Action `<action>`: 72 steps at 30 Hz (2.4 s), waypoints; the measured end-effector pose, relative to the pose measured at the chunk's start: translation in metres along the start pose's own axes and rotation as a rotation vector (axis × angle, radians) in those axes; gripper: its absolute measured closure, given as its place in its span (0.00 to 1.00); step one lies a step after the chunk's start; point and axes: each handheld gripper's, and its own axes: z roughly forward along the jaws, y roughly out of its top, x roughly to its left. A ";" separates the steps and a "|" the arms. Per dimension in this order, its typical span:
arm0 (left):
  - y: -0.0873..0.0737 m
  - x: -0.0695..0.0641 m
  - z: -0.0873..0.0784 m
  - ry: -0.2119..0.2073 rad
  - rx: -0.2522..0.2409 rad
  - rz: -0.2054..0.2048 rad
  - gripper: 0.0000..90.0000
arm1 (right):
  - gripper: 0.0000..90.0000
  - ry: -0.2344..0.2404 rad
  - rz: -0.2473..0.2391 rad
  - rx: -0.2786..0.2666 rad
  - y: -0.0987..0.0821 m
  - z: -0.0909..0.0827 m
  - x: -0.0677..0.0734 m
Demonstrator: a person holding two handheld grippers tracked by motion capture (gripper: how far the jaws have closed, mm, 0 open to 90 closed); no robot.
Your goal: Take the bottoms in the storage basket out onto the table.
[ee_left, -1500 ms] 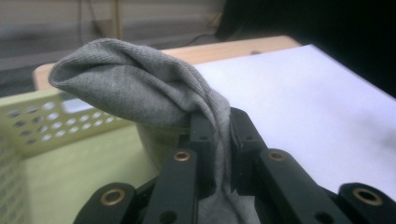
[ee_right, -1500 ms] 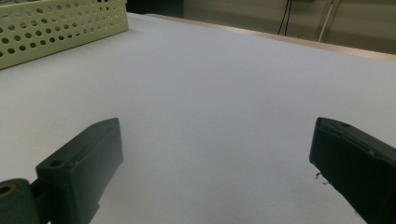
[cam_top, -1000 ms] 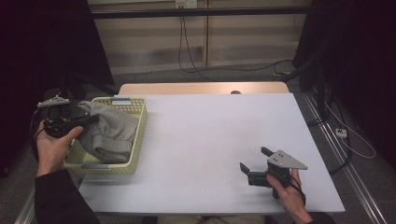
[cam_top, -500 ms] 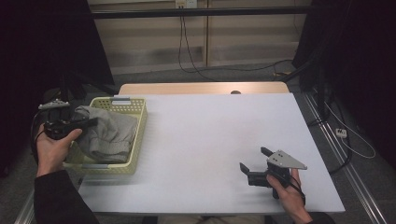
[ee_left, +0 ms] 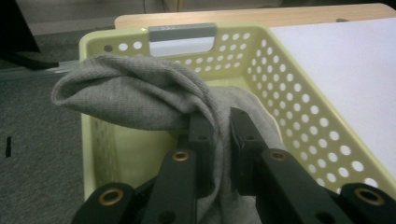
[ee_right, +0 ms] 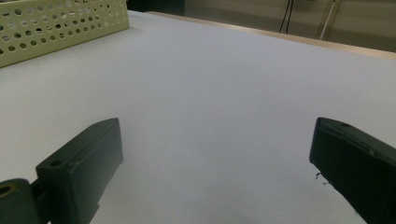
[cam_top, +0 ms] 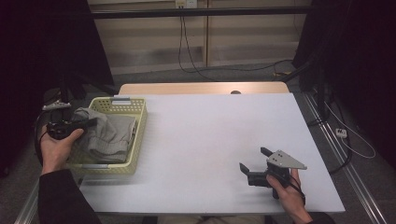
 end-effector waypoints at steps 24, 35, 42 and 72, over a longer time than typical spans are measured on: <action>-0.016 0.024 -0.003 0.091 0.096 -0.040 0.85 | 0.03 0.001 -0.002 -0.001 0.000 0.000 0.000; -0.020 0.028 0.002 0.155 0.110 -0.030 0.80 | 0.03 0.003 -0.002 0.000 0.000 0.000 0.000; -0.013 0.020 -0.003 0.191 0.073 0.017 0.56 | 0.03 0.004 -0.002 0.000 0.000 0.000 0.000; 0.014 -0.045 0.043 0.064 0.015 0.117 0.11 | 0.03 0.006 -0.002 -0.002 0.000 0.000 0.000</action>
